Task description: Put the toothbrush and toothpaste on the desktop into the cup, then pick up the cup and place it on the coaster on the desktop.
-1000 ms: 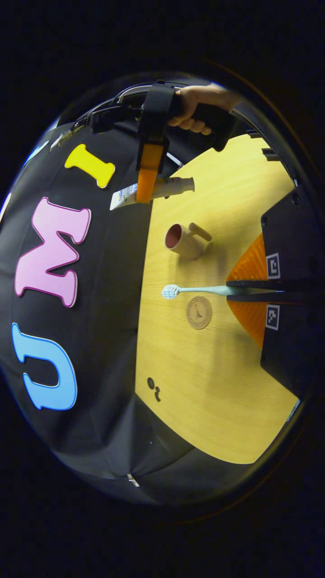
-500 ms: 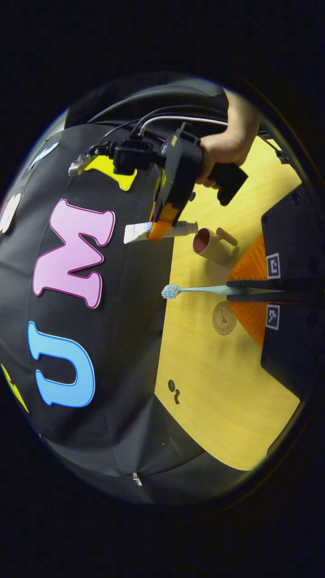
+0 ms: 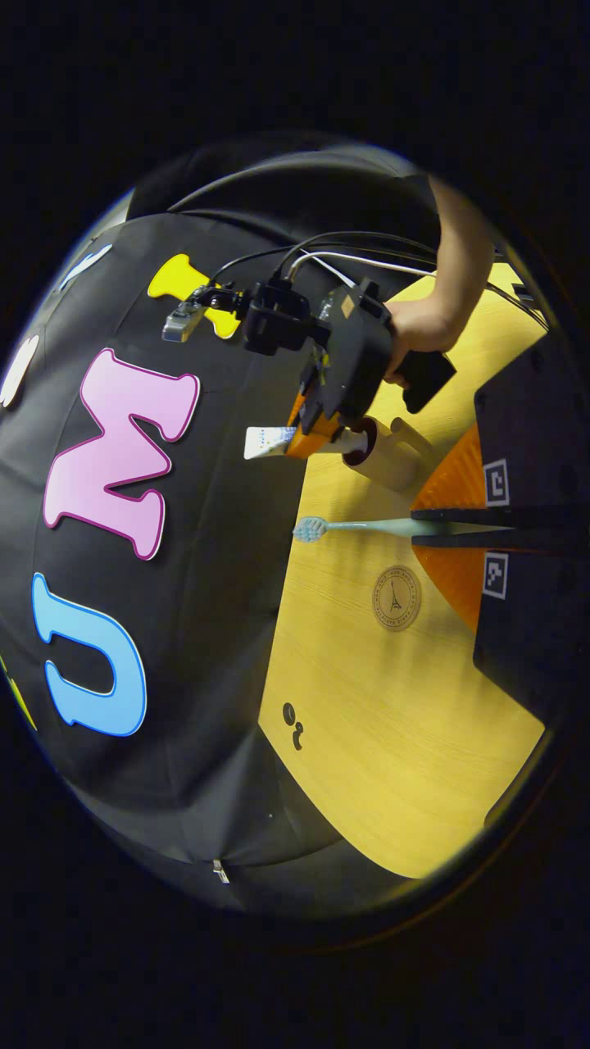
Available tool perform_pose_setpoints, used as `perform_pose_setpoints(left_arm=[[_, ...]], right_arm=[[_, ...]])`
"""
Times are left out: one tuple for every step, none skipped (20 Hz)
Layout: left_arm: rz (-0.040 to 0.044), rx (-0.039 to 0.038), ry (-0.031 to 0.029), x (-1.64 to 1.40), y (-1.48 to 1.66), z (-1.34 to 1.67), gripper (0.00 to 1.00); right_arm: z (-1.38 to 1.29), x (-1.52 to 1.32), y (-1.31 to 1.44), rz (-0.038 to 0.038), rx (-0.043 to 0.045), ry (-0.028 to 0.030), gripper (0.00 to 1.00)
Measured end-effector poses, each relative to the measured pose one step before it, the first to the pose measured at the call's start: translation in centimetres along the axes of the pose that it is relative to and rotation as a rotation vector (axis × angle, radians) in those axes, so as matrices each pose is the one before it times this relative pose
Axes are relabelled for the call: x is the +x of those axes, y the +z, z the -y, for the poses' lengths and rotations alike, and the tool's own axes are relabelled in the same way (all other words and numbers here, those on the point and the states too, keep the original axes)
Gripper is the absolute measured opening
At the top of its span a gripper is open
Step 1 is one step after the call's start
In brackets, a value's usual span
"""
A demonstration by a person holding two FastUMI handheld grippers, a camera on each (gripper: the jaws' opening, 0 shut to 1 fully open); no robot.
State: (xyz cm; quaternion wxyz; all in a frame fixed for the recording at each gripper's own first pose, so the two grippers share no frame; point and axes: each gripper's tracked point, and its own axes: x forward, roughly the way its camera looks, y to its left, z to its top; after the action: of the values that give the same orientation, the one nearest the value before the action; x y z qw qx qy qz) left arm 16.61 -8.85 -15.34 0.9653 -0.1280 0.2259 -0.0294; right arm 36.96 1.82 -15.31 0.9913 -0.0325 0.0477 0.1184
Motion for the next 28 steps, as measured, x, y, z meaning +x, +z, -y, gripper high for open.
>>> perform_pose_setpoints(left_arm=[[0.00551,-0.00315,0.00104,0.114,0.094,0.162,0.06],[0.00366,-0.00467,0.00156,0.035,-0.046,0.201,0.02],[0.00012,-0.00829,-0.00257,0.036,-0.031,0.196,0.07],[-0.0028,-0.00808,-0.00196,0.143,-0.177,0.187,0.06],[-0.00052,-0.00346,-0.00503,0.002,-0.022,0.137,0.06],[0.00049,0.00144,-0.00195,-0.026,-0.187,0.182,0.02],[-0.00023,0.00268,-0.00132,0.021,-0.03,0.067,0.02],[-0.00274,0.00051,0.00332,0.062,-0.142,-0.008,0.06],[-0.00235,-0.00421,-0.00004,0.068,-0.119,0.14,0.06],[0.00078,-0.00442,-0.00207,-0.021,0.038,0.25,0.06],[0.00444,-0.00159,-0.00385,0.068,0.178,0.217,0.06],[0.00254,-0.0012,-0.00428,0.153,0.08,0.301,0.06],[0.00912,0.00131,-0.00256,0.17,0.408,0.367,0.06],[0.01402,0.0029,-0.01026,0.178,0.435,0.578,0.06],[0.01589,0.00548,-0.01309,0.382,0.597,0.656,0.06],[0.01699,0.00902,-0.01302,0.502,0.678,0.654,0.06],[0.02061,0.01326,-0.01909,0.545,0.834,0.791,0.06],[0.02156,0.01787,-0.01196,0.926,0.809,0.594,0.06],[0.02662,0.01616,-0.00707,0.758,1.009,0.482,0.06],[0.03092,0.0088,-0.01903,0.698,1.112,0.743,0.11],[0.03297,0.00859,-0.01884,0.958,0.967,0.696,0.06],[0.02732,0.00912,-0.02266,1.088,0.811,0.717,0.06],[0.02733,0.00805,-0.02313,0.98,0.633,0.672,0.06],[0.03253,0.00725,-0.0152,1.138,0.513,0.306,0.06],[0.03109,0.00713,-0.01445,1.226,0.391,0.29,0.06],[0.02582,0.00469,-0.01475,1.281,0.103,0.278,0.06],[0.02002,0.00225,-0.01186,1.099,-0.154,0.064,0.06],[0.01944,0.00136,-0.00316,1.153,-0.364,-0.046,0.06]], right_arm=[[0.162,-0.009,-0.608,0.00644,0.00075,-0.00809,0.22],[-0.105,-0.12,-0.642,-0.00399,0.00656,-0.00243,0.23],[-0.172,-0.166,-0.855,-0.00796,0.00916,0.00084,0.23],[-0.041,-0.005,-0.766,-0.00816,0.004,0.00085,0.23],[0.131,-0.06,-0.514,0.00103,-0.00423,-0.00628,0.23],[0.277,0.061,-0.499,-0.00214,-0.00294,-0.00496,0.23],[0.2,0.048,-0.375,-0.00603,0.00336,-0.00588,0.26],[0.057,-0.2,-0.423,-0.0083,0.01134,-0.00227,0.28],[0.13,-0.06,-0.672,-0.01535,0.00937,-0.00211,0.31],[-0.201,-0.445,-0.321,-0.00573,0.00911,0.01576,0.36],[0.105,-0.083,0.26,0.00908,-0.00436,-0.00005,0.57],[0.372,-0.343,-0.029,-0.00147,-0.00675,-0.00281,0.55],[0.321,-0.469,0.198,-0.00358,0.00239,-0.00301,0.55],[0.45,-0.668,0.45,0.00019,0.01143,-0.00654,0.57],[0.555,-0.331,0.23,-0.00044,0.01649,-0.01088,0.78],[0.889,-0.91,0.077,-0.01003,0.01536,-0.02281,1.0],[0.729,-0.507,-0.378,-0.02026,0.01159,-0.02286,0.98],[0.856,-0.896,-0.562,-0.0209,0.0092,-0.02987,0.98],[0.953,-0.77,-0.363,-0.01909,0.00839,-0.0314,0.99],[0.868,-0.81,-0.521,-0.01713,0.01182,-0.02933,0.99],[0.511,-0.836,-0.573,-0.02077,0.01321,-0.01166,0.99],[0.497,-0.446,-0.623,-0.02086,0.0093,-0.00801,0.98],[0.545,-0.633,-0.687,-0.021,0.00012,-0.00202,0.99],[0.601,-0.771,-0.532,-0.01415,-0.00952,-0.00513,0.99],[0.56,-0.534,-0.494,-0.01129,-0.01285,-0.00607,0.99],[0.442,-0.405,-0.387,-0.01103,-0.00784,-0.0056,0.99],[0.363,-0.227,-0.543,-0.01404,-0.0002,-0.00332,0.99],[0.384,-0.195,-0.572,-0.01692,0.00453,-0.00344,0.99]])
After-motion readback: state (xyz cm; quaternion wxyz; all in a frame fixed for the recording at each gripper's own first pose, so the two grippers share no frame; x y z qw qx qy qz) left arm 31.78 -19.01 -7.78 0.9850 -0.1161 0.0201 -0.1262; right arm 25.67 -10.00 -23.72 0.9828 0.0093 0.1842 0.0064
